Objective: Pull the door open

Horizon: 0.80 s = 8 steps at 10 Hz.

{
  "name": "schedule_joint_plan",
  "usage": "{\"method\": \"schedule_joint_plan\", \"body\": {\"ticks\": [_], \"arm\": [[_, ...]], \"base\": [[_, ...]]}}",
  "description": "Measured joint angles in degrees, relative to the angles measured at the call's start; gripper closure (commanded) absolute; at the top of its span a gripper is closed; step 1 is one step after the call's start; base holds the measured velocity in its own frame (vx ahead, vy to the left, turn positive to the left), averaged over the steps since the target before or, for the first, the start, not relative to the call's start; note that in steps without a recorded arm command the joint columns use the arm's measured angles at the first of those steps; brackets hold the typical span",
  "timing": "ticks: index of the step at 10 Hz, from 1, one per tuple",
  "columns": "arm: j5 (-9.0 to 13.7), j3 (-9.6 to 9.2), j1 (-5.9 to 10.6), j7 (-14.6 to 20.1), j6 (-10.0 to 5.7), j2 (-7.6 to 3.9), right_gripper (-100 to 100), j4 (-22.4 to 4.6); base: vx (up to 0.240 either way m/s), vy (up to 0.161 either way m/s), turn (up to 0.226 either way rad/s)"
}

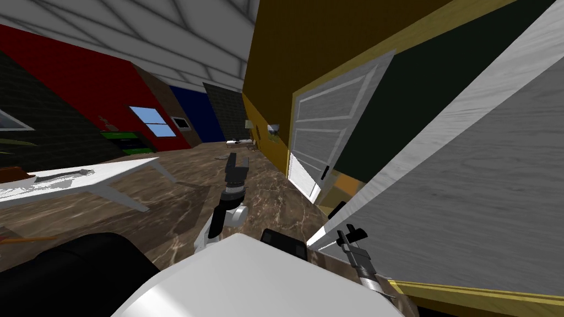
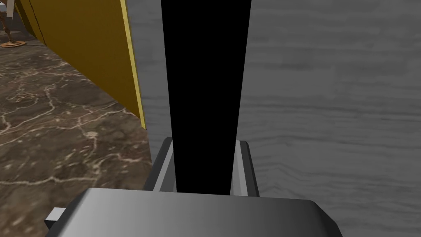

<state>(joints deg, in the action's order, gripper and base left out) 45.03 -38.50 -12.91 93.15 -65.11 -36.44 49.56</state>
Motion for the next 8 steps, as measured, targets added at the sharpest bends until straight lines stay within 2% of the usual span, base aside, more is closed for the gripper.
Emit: {"method": "schedule_joint_plan", "body": {"ticks": [2,8], "arm": [[-0.19,-0.50,-0.15,0.38,-0.37,-0.19,100,-0.46],[-1.09,-2.61,0.09,2.76,-3.48,-1.41,100,-2.50]], "base": [[-0.194,-0.028,0.161],[-0.219,-0.064,0.147]]}}
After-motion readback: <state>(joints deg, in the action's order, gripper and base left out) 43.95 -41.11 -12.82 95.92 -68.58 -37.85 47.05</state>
